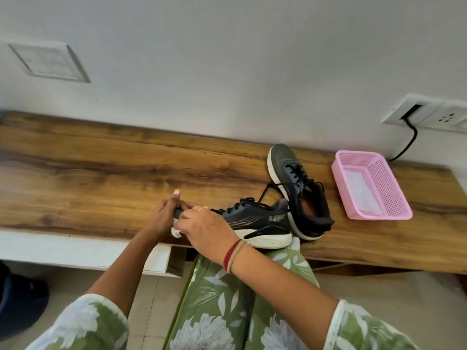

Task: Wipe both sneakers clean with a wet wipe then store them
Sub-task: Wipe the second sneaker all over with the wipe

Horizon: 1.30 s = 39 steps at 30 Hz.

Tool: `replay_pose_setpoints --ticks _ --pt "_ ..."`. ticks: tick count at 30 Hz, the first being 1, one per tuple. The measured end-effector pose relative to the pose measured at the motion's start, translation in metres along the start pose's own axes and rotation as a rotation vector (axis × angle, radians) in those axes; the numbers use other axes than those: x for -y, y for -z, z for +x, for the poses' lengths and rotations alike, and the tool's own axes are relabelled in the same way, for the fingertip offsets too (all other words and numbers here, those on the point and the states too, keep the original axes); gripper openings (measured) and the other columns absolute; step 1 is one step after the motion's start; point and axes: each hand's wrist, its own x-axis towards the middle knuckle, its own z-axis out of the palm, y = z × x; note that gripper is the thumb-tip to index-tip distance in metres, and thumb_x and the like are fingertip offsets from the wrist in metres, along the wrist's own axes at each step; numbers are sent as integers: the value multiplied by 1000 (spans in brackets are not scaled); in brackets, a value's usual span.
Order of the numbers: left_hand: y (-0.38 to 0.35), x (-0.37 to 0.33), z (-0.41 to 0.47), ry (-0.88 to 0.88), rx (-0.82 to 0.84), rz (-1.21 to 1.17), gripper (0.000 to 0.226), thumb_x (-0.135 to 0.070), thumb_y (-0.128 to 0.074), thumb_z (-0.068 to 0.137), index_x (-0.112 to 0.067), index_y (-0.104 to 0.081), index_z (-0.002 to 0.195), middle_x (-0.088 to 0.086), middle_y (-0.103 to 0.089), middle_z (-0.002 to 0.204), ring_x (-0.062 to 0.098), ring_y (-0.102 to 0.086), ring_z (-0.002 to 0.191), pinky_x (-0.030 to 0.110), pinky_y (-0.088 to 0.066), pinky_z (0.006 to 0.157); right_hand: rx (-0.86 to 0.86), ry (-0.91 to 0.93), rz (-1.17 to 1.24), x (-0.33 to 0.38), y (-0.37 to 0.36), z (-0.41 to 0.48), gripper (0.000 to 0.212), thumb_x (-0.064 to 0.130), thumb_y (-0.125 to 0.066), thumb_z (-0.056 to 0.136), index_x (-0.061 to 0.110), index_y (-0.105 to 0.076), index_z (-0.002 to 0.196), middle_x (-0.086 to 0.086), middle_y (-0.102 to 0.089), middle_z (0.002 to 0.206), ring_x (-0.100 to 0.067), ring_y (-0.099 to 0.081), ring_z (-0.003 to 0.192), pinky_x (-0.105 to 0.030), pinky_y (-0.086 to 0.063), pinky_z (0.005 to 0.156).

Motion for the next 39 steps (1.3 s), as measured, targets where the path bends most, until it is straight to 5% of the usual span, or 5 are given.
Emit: replay_pose_setpoints --ticks 10,17,26,31,39 --pt "4 12 9 3 43 -7 63 -36 -29 101 0 -63 62 13 -71 95 22 -64 90 26 -47 79 96 118 -46 -29 15 -51 21 0 -56 85 12 -68 96 -6 -61 94 -23 -55 84 -35 -52 68" --pt "-2 0 12 -9 -7 75 57 -32 -31 102 -8 -51 54 -7 -54 43 0 -50 44 20 -41 56 -15 32 22 -1 2 6 15 -4 -62 78 8 -69 81 -8 -61 81 -25 -54 78 -36 -51 64" --pt "1 1 14 3 32 38 60 -34 -31 102 -1 -62 62 5 -71 83 20 -64 78 23 -48 73 25 26 24 -31 11 -68 31 17 -41 89 15 -70 98 0 -68 100 -17 -60 93 -29 -53 80" --pt "0 -2 11 23 18 3 58 -31 -32 102 -1 -60 61 7 -69 83 15 -63 77 9 -47 68 -59 -105 132 -38 25 -76 25 10 -49 87 13 -72 95 -1 -69 98 -20 -62 92 -37 -53 82" --pt "1 -2 15 73 69 -44 50 -27 -41 100 -5 -58 58 8 -70 78 16 -65 74 26 -49 79 -45 -12 14 -14 0 -26 19 0 -60 83 11 -70 94 -5 -65 93 -23 -58 87 -34 -55 70"
